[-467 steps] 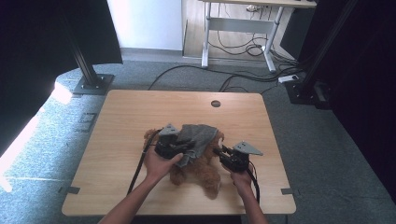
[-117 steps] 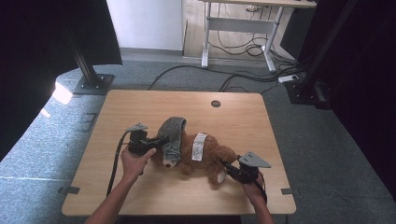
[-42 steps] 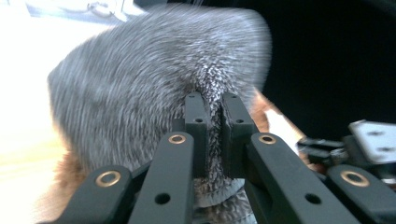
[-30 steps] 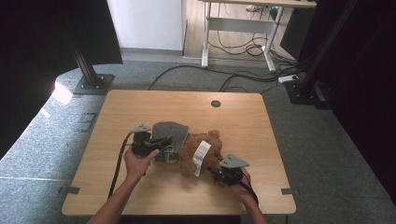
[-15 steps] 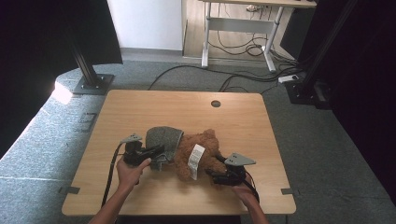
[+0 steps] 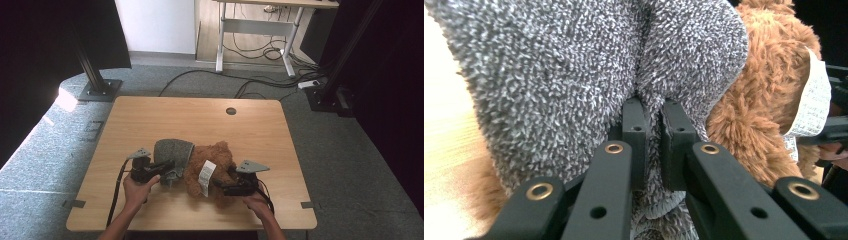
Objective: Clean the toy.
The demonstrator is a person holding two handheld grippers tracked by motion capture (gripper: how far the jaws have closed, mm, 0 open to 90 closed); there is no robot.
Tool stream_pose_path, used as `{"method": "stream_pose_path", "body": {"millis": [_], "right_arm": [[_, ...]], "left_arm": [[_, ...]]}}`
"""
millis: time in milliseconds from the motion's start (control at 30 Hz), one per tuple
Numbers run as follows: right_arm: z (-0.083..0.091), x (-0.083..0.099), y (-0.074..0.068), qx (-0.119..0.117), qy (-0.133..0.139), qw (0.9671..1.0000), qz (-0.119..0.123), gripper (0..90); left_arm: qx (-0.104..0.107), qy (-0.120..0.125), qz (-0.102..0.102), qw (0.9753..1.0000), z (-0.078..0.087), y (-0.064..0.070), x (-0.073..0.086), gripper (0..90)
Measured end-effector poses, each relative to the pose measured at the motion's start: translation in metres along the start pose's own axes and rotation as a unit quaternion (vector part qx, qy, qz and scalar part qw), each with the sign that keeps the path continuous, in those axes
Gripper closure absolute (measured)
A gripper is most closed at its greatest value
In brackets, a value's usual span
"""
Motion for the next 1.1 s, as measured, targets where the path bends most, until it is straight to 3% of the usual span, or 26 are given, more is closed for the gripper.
{"method": "stream_pose_path", "body": {"millis": [33, 133, 167, 300, 433, 533, 700, 733, 767, 800, 900, 967, 1000, 1100], "right_arm": [[-0.007, 0.002, -0.004, 0.013, -0.018, 0.9996, 0.017, 25.8], [-0.013, 0.005, -0.007, 0.034, -0.033, 0.9983, 0.034, 33.8], [-0.016, 0.006, -0.006, 0.053, -0.038, 0.9974, 0.030, 40.3], [-0.019, 0.006, 0.003, 0.079, -0.036, 0.9960, 0.023, 45.9], [-0.022, 0.006, 0.013, 0.094, -0.027, 0.9950, 0.019, 48.0], [-0.022, 0.007, 0.015, 0.091, -0.025, 0.9953, 0.018, 48.9], [-0.021, 0.011, 0.012, 0.089, -0.016, 0.9953, 0.034, 49.5], [-0.021, 0.011, 0.012, 0.089, -0.016, 0.9953, 0.034, 49.5], [-0.020, 0.011, 0.010, 0.089, -0.014, 0.9950, 0.042, 49.5], [-0.020, 0.011, 0.010, 0.089, -0.014, 0.9950, 0.042, 49.5], [-0.019, 0.012, 0.010, 0.090, -0.012, 0.9950, 0.043, 49.5], [-0.018, 0.013, 0.010, 0.089, -0.012, 0.9949, 0.047, 49.5], [-0.018, 0.014, 0.010, 0.089, -0.013, 0.9948, 0.048, 49.6], [-0.017, 0.015, 0.010, 0.091, -0.014, 0.9942, 0.055, 52.2]], "left_arm": [[-0.001, -0.001, -0.002, 1.0000, -0.001, 0.000, 0.001, 83.0], [0.000, -0.002, -0.002, 1.0000, -0.003, 0.000, 0.001, 83.1], [0.002, -0.002, -0.001, 1.0000, -0.004, 0.000, 0.001, 83.2], [0.001, -0.004, -0.007, 1.0000, -0.014, 0.003, -0.003, 83.2], [0.002, -0.008, -0.010, 0.9999, -0.020, 0.006, -0.006, 83.2], [0.007, -0.005, -0.011, 0.9999, -0.018, 0.011, -0.009, 83.2], [0.033, -0.003, -0.046, 0.9984, -0.023, 0.042, -0.032, 83.0], [0.040, -0.003, -0.056, 0.9976, -0.026, 0.050, -0.039, 83.0], [0.052, -0.006, -0.073, 0.9960, -0.038, 0.067, -0.051, 82.9], [0.052, -0.006, -0.073, 0.9960, -0.038, 0.067, -0.051, 82.8], [0.064, -0.031, -0.091, 0.9934, -0.066, 0.089, -0.066, 82.8], [0.061, -0.049, -0.095, 0.9924, -0.085, 0.095, -0.069, 82.7], [0.049, -0.067, -0.095, 0.9921, -0.099, 0.094, -0.067, 82.7], [0.045, -0.074, -0.083, 0.9928, -0.106, 0.087, -0.062, 82.6]]}}
Point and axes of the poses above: each handheld gripper's, and its own axes: z roughly backward along the jaws, x roughly out of its underside, y roughly to its right, the point moved 1 cm from there along -z, roughly forward along the jaws, and after that the axes turned 7 degrees about x, right-handed, at the moved point
